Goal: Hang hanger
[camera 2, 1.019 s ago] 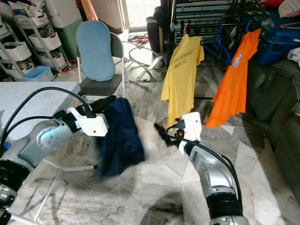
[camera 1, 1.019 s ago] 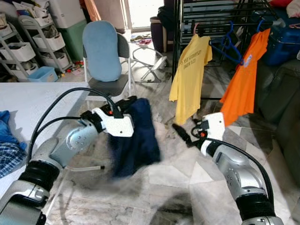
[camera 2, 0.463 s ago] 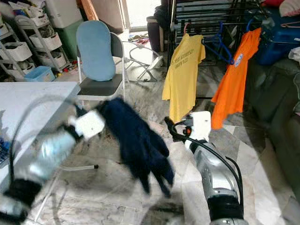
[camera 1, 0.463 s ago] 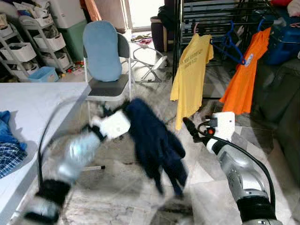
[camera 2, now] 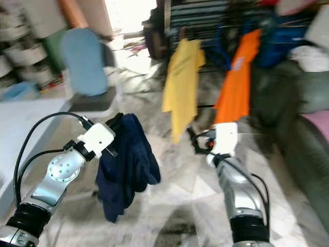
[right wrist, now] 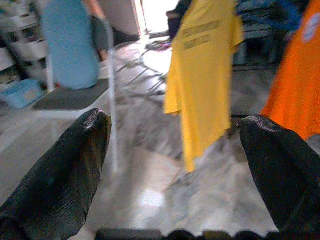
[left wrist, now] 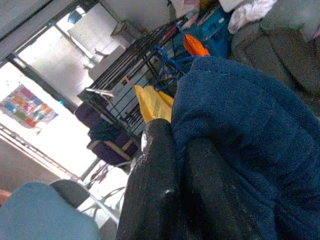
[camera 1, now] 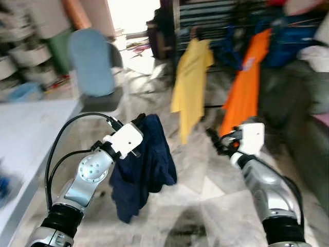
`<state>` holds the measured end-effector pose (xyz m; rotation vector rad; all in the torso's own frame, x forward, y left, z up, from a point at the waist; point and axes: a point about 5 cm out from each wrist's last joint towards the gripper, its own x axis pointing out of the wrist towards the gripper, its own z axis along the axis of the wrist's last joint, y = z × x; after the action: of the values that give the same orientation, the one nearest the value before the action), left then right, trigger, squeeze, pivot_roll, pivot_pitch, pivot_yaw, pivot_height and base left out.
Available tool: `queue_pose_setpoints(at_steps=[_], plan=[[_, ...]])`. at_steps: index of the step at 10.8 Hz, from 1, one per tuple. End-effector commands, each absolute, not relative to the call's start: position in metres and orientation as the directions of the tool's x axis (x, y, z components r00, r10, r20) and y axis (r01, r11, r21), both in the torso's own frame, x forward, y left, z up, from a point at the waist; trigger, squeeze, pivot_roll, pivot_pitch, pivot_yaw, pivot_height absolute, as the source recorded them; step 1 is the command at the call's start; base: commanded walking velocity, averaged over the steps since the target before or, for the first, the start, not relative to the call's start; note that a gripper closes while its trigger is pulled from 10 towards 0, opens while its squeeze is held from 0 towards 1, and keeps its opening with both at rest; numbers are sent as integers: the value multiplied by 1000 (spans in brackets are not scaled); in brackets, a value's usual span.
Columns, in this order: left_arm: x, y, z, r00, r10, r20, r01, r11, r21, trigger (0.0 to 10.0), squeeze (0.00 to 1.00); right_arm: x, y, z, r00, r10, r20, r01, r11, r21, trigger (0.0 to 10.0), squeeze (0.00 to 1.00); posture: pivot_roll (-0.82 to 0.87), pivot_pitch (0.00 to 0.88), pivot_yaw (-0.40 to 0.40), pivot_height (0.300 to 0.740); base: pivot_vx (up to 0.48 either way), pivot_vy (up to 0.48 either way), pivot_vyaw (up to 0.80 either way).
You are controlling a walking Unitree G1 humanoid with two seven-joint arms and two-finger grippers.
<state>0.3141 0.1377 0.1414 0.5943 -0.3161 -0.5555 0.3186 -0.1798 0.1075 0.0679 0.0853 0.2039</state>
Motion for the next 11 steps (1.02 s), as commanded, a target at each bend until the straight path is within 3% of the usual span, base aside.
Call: queue_pose_setpoints(at_steps=[1,7,11], plan=[[316,145,149,822,-549,151,371,718,589,10000,0,322,-173,113,975,215,-50,-211,974,78,10000,0,-115,0,97,740,341,337,0],[302,121,134,840,-519,157,397,787,473,10000,0,325,-165,115,975,219,-40,-217,974,62,10000,0,-118,0,76,740,346,327,0],[289,106,126,862,-488,137,408,829,383,10000,0,328,-157,117,973,229,-26,-227,972,62,10000,0,-101,0,70,740,105,0,0]])
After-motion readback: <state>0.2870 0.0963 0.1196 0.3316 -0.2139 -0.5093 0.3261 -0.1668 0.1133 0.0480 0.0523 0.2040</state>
